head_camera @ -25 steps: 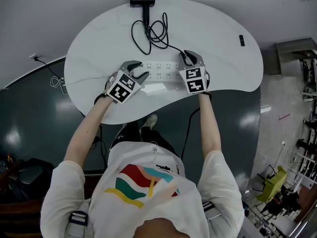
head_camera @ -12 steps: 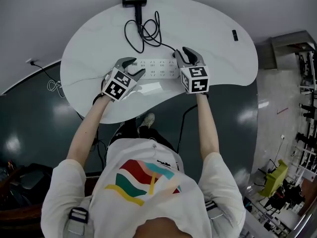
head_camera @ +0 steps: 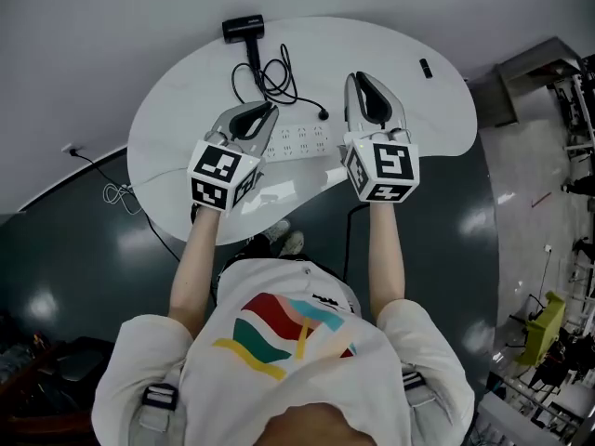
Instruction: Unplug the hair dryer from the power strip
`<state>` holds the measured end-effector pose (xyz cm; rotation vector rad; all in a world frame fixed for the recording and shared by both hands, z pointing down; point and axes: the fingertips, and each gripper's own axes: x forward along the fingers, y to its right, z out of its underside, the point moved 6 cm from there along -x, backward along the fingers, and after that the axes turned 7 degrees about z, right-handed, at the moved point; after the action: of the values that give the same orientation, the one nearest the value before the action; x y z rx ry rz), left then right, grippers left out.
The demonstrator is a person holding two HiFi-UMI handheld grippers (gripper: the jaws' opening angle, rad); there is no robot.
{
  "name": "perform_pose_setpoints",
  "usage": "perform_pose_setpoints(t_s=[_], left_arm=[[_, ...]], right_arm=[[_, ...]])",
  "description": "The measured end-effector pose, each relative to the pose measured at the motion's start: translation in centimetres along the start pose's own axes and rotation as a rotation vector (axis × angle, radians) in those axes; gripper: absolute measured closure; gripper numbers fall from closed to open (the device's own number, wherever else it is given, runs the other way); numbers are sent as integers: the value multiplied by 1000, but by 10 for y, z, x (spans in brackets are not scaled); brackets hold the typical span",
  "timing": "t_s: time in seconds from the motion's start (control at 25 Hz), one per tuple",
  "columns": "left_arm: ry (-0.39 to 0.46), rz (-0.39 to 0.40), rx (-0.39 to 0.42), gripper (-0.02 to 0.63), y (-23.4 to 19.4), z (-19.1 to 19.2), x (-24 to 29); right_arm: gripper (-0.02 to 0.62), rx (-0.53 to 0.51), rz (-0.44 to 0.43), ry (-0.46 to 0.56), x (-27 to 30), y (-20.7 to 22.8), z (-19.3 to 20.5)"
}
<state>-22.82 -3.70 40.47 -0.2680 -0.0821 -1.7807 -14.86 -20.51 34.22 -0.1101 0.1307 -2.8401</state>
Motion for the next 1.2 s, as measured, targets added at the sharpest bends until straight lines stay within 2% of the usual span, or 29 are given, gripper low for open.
perform_pose_setpoints(t_s=[0.04,0.2,0.32,0.52,0.68,0.84,0.96,1.2], left_arm=[[48,-12,2,601,7,-10,-7],[305,-52,59,606,37,-53,-40],[404,-78,30,606,51,-63,-57],[351,-149,44,606,59,-45,-62],[293,-150,89,606,62,-43,-61],[314,-152,118,606,66,-49,-62],[295,-151,133,606,71,-49,-64],[289,-148,131,606,70,-50,-64]], right_arm=[[554,3,20,29,-11,-2,-9],[583,53,65,104,-57,-13,-29],[583,33,77,118,-82,-22,-26],[583,-93,54,60,-103,-29,-5],[583,-68,68,48,-115,-30,6],[583,-103,63,37,-118,-33,9],[583,-120,60,19,-120,-35,9],[583,-105,58,13,-119,-37,9]])
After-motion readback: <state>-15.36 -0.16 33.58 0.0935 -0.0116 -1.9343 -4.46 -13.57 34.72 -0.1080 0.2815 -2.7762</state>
